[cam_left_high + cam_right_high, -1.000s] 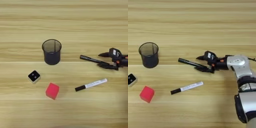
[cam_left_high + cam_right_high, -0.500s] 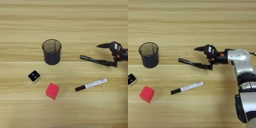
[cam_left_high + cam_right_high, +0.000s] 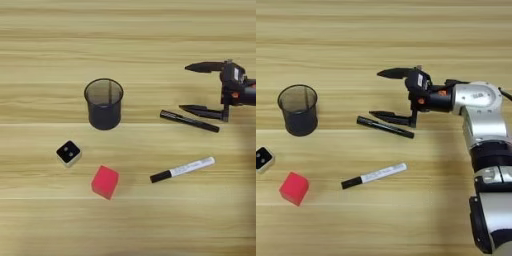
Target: Move the objects on the table
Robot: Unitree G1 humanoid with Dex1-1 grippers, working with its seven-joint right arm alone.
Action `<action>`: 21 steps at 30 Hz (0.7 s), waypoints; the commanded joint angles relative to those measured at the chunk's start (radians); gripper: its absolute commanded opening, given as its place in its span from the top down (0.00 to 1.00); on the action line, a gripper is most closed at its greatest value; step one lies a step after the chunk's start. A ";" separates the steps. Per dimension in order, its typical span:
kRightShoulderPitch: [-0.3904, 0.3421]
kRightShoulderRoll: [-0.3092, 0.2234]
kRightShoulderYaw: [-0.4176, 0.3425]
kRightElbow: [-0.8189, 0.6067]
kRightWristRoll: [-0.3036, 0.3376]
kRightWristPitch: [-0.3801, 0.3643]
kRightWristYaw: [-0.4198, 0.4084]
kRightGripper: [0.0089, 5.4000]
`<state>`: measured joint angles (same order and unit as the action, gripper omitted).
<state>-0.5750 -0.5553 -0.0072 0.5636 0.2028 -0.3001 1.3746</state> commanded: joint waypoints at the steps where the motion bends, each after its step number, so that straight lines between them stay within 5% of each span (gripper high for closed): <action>1: -0.057 -0.012 -0.040 -0.120 0.056 0.041 -0.065 0.01; 21: -0.002 0.078 -0.028 -0.453 0.152 0.220 -0.177 0.01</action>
<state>-0.5259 -0.4671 -0.0226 0.1837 0.3402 -0.0910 1.2492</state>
